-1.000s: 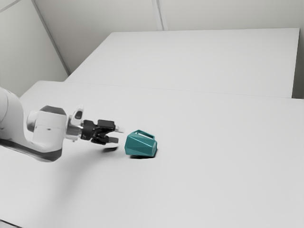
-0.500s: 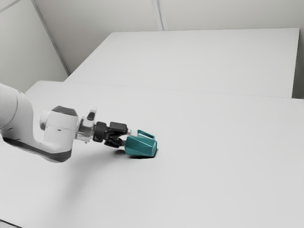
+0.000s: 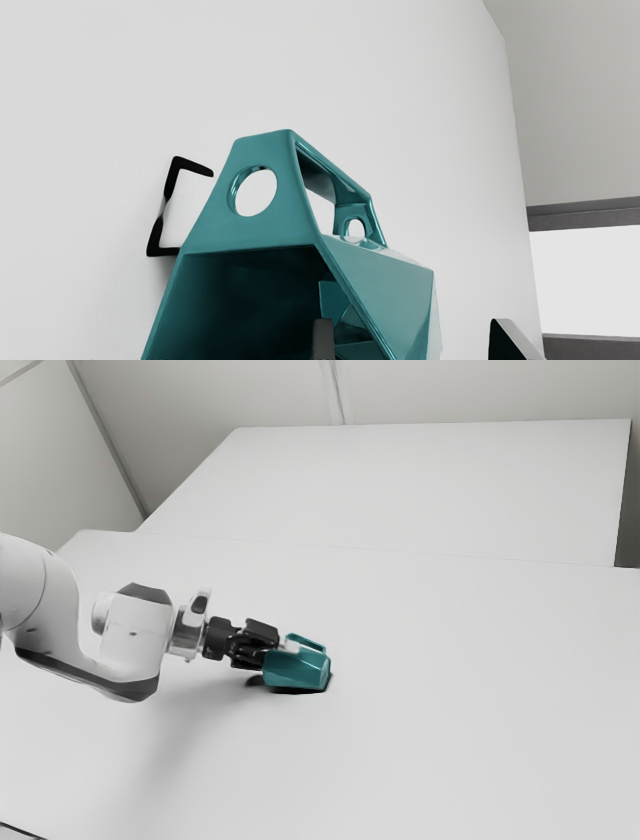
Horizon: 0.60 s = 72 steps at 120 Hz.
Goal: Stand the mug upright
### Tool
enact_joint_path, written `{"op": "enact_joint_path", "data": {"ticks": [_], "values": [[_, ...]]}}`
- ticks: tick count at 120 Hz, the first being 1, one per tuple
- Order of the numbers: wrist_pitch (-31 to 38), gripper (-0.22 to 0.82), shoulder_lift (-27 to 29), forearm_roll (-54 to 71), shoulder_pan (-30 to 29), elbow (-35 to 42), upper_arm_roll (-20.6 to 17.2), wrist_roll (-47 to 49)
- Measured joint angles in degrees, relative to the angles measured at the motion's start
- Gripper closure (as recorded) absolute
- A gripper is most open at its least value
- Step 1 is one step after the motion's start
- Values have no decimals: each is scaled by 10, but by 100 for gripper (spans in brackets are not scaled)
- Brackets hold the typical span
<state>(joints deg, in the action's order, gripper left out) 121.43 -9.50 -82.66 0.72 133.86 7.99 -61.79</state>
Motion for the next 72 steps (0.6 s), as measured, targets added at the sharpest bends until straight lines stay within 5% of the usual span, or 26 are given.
{"op": "enact_joint_path", "data": {"ticks": [42, 72], "values": [[12, 55, 0, 0, 9, -1, -1, 11], [19, 60, -1, 1, 10, 1, -1, 19]]}}
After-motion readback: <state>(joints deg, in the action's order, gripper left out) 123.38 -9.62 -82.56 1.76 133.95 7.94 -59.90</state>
